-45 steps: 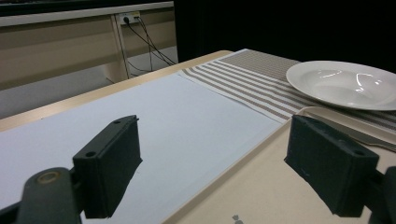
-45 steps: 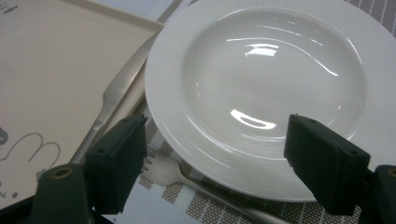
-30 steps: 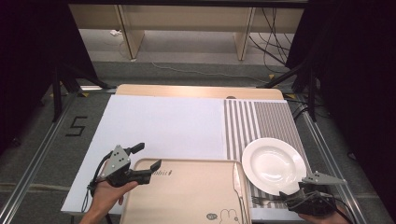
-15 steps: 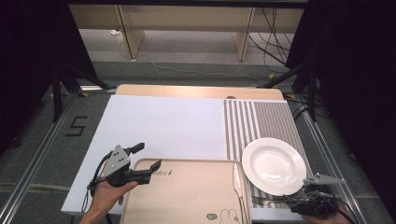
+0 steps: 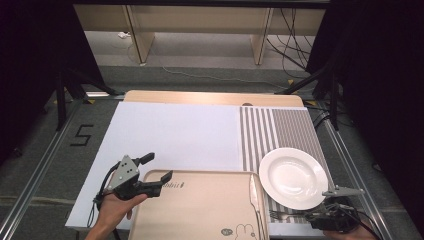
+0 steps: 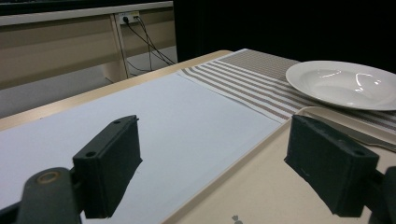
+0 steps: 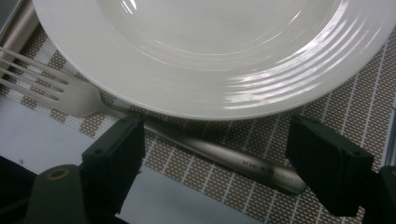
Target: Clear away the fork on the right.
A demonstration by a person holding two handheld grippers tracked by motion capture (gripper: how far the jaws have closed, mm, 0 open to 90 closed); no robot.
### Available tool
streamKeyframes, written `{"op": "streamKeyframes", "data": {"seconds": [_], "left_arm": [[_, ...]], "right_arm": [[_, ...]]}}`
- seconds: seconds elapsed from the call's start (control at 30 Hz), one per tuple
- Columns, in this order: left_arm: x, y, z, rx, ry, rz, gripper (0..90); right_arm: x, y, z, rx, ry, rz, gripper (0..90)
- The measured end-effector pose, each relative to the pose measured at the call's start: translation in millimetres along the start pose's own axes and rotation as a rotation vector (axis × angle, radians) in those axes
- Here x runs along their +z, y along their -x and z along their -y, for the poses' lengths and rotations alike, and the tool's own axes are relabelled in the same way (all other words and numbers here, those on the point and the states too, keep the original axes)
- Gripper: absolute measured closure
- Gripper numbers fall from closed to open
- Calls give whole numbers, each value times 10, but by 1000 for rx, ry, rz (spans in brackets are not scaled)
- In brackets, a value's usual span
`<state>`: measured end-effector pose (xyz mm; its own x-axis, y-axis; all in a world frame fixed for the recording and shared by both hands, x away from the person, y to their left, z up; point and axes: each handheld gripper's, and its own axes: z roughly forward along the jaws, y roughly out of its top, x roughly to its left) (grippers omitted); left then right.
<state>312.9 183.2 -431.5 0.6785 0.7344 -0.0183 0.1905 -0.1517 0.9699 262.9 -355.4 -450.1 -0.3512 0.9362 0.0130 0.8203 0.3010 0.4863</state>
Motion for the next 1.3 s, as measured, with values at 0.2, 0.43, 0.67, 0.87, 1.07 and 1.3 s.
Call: {"op": "streamKeyframes", "data": {"seconds": [0.2,0.43,0.67,0.87,1.07,1.3], "left_arm": [[12,5,3,3,6,8,170],[14,6,4,2,7,10,170],[14,5,4,6,-2,3,170],[18,12,11,5,-4,5,171],[19,13,12,2,-5,4,171],[19,13,13,3,-6,4,171]], "right_arm": [[61,-18,-21,-54,-30,-34,208],[99,-50,-48,-95,-75,-52,212],[153,-89,-56,-103,-77,-69,231],[170,-114,-63,-152,-105,-34,268],[140,-173,-57,-157,-140,-21,353],[124,-235,-75,-203,-154,-36,474]]}}
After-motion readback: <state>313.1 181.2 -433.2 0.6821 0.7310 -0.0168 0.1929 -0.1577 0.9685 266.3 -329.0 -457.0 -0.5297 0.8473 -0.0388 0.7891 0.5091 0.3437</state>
